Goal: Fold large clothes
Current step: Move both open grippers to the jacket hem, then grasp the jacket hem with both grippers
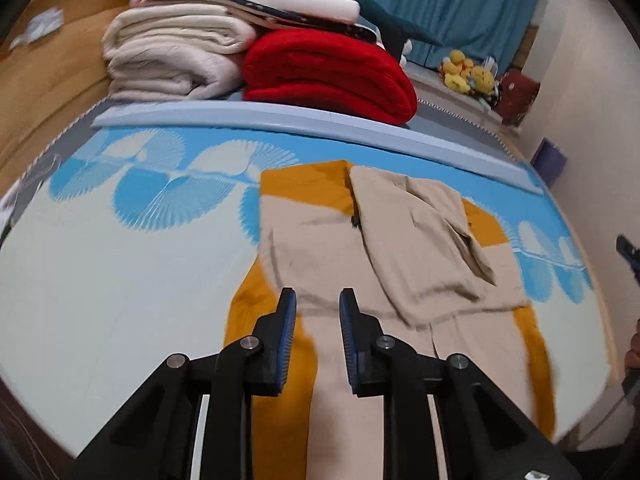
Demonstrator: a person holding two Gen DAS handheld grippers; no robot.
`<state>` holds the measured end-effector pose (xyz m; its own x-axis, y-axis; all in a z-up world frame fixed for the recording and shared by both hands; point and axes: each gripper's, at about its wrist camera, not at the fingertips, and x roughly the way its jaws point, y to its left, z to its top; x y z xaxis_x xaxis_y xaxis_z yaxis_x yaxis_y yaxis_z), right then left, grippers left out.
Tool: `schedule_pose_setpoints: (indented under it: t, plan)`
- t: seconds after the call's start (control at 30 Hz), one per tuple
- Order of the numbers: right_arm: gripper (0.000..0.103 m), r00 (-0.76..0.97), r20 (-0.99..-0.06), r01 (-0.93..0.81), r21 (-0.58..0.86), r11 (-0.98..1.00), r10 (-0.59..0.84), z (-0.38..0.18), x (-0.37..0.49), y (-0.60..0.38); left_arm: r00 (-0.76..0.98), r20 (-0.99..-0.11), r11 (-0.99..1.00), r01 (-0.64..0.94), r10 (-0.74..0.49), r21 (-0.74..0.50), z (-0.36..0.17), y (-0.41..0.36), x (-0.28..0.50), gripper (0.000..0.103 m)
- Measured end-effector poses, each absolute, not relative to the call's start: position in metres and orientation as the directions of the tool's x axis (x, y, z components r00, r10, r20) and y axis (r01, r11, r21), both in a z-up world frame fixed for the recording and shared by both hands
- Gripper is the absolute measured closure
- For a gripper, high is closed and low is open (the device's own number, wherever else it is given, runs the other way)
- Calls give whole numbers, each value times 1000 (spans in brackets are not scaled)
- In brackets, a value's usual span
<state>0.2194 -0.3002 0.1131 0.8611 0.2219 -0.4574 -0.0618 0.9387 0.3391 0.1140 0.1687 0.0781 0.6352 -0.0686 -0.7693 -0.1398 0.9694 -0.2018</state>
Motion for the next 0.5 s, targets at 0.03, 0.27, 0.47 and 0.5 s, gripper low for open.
schedule_pose_setpoints:
  t: [0.03, 0.27, 0.47, 0.5]
  plan:
    - [91, 868, -445, -60, 343, 938, 218, 118, 205, -308, 631, -772, 969, -135, -76, -205, 79, 173, 100, 86]
    - [70, 794, -569, -68, 268, 961, 215, 73, 93, -369, 479, -872, 913, -307, -98, -270, 22, 221, 4, 89]
    - [66, 574, -804, 94, 255, 962, 158, -31, 58, -408, 395, -902, 861, -383, -176, -336, -10, 233, -5, 89]
    - [66, 563, -808, 110, 283, 953, 175, -39, 56, -415, 354, -914, 857, -393, -195, -335, -20, 233, -4, 87]
